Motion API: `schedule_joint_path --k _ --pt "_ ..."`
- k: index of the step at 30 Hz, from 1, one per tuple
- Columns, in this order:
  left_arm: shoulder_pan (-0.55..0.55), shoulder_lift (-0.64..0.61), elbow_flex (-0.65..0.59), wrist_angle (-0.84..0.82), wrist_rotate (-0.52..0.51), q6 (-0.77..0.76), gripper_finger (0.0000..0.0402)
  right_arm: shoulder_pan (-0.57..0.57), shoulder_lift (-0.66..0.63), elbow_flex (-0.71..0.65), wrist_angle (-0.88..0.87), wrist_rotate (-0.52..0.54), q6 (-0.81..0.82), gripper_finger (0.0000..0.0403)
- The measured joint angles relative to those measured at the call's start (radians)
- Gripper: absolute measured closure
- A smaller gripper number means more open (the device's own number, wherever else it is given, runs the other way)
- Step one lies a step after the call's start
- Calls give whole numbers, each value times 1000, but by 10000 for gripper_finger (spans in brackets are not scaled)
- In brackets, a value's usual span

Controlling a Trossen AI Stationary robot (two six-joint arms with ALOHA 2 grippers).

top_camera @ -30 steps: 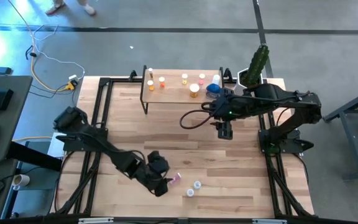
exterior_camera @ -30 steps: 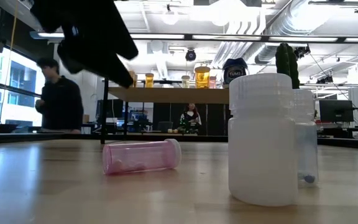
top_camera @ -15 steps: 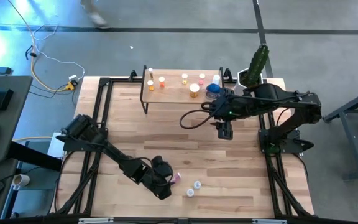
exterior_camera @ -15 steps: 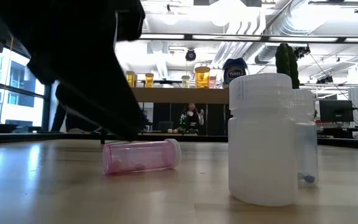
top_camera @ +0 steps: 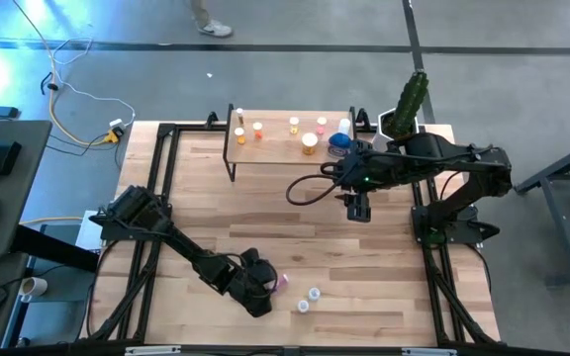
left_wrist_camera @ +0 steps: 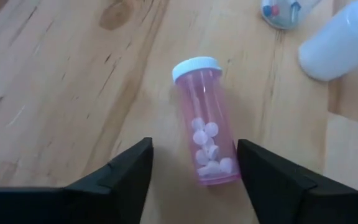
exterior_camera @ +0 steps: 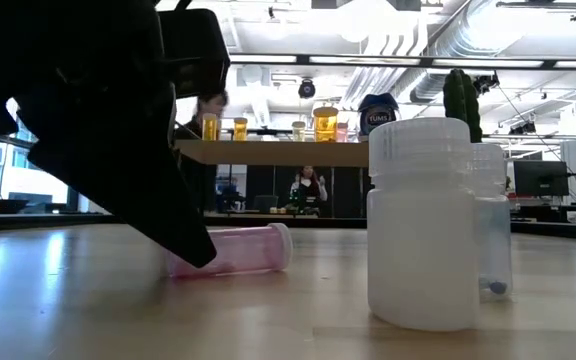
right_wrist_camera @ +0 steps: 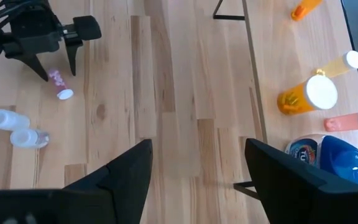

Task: Pick and place medicine bottles onto shelf by color
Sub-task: Put the pink pill bottle on the shelf

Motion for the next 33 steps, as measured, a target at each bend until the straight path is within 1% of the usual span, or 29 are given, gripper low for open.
schedule_joint_path --k 8,11,13,16,21,24,28,33 --pt "1 1 -1 3 14 63 276 0 0 0 0 0 0 155" --pt "1 2 -1 11 19 76 303 0 0 0 0 0 0 155" --pt "1 2 -1 12 23 76 313 0 0 0 0 0 0 155" --pt "1 2 -1 19 38 67 314 0 0 0 0 0 0 155" --pt "3 0 -1 78 74 43 299 0 0 0 10 -4 -1 155" --pt "13 -11 -1 125 106 50 299 0 -3 0 22 -44 -15 155" --pt "39 -42 -1 148 103 73 306 0 -4 22 27 -99 -19 155" --pt "90 -88 -2 138 99 127 305 0 -4 38 47 -106 -19 155"
